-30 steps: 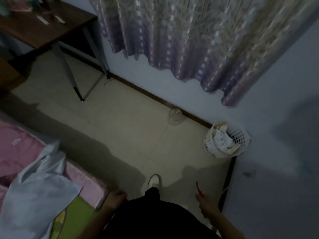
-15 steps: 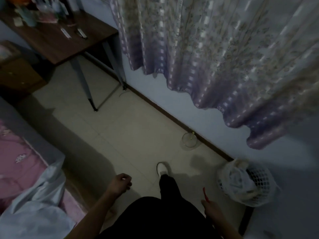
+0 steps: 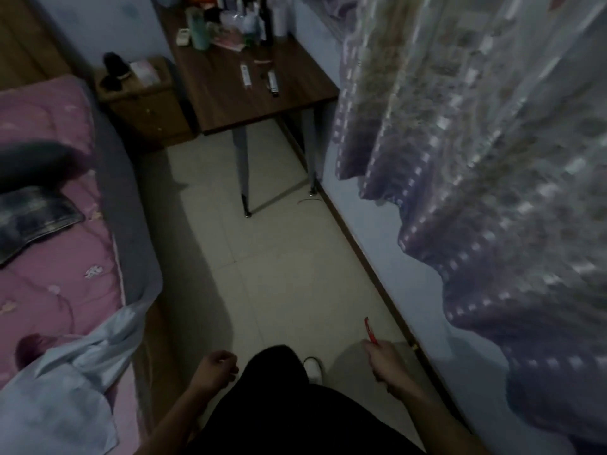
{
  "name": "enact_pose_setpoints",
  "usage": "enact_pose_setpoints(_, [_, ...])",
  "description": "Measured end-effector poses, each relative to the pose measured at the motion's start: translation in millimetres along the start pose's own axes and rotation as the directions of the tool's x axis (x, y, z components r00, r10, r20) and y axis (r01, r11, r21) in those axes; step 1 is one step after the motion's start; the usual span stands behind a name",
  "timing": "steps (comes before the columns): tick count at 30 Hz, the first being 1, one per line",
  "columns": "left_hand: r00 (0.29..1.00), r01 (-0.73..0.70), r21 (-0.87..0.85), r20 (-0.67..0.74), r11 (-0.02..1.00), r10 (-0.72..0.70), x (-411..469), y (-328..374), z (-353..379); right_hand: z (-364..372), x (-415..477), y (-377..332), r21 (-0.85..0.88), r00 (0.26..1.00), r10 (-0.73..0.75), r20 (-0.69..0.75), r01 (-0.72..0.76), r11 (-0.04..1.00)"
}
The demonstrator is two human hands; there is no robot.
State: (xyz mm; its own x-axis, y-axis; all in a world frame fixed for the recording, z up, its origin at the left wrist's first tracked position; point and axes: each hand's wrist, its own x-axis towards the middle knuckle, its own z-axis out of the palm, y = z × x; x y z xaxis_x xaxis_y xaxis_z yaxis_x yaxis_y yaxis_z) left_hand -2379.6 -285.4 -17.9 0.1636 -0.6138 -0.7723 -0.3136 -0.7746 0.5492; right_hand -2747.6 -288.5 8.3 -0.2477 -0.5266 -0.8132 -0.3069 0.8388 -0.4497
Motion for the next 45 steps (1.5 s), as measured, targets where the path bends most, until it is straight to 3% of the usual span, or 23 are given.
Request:
enact_pose_setpoints(7, [0.99,0.136,-0.134,-0.029,0.982,-0.141,48,32,-2,-15,85,-122,-0.158,0.995,-0.082,0.062,0.091,0.983])
enact_pose_setpoints(12, [0.982,0.163,-0.2,-0.059,0.966,-0.177,97,101,-5,-23,137,-196,-0.228,0.995,-0.079,0.06,0.091,0.969])
enact_pose_setpoints(19, [0.99,0.121,-0.229,-0.043,0.966,-0.134,181,243,-28,-51,202,-287,-0.236,0.993,-0.013,0.118,0.041,0.971])
enact_pose_setpoints(24, [0.998,0.034,-0.178,-0.054,0.984,-0.044,243,342,-60,-70,241,-343,-0.28,0.991,-0.091,0.099,0.115,0.953])
enact_pose_setpoints(28, [0.996,-0.012,-0.166,-0.094,0.986,-0.004,286,398,-80,-83,269,-394,-0.382,0.987,-0.07,0.144,0.121,0.916])
enact_pose_setpoints(31, [0.992,-0.008,-0.18,-0.124,0.984,-0.015,311,423,-85,-83,288,-443,-0.381,0.976,-0.139,0.168,0.194,0.904])
enact_pose_setpoints(34, [0.991,0.029,-0.215,-0.121,0.976,-0.056,331,438,-87,-77,316,-495,-0.247,0.982,-0.099,0.163,0.138,0.959])
enact_pose_setpoints(36, [0.988,0.058,-0.247,-0.122,0.967,-0.091,342,448,-90,-71,337,-532,-0.192,0.971,-0.143,0.194,0.18,0.965])
enact_pose_setpoints(42, [0.962,0.126,-0.371,-0.18,0.92,-0.205,362,487,-117,-49,376,-658,-0.398,0.955,-0.154,0.252,0.247,0.883])
enact_pose_setpoints(45, [0.955,0.122,-0.395,-0.204,0.911,-0.217,376,514,-127,-32,401,-712,-0.419,0.928,-0.21,0.307,0.33,0.846])
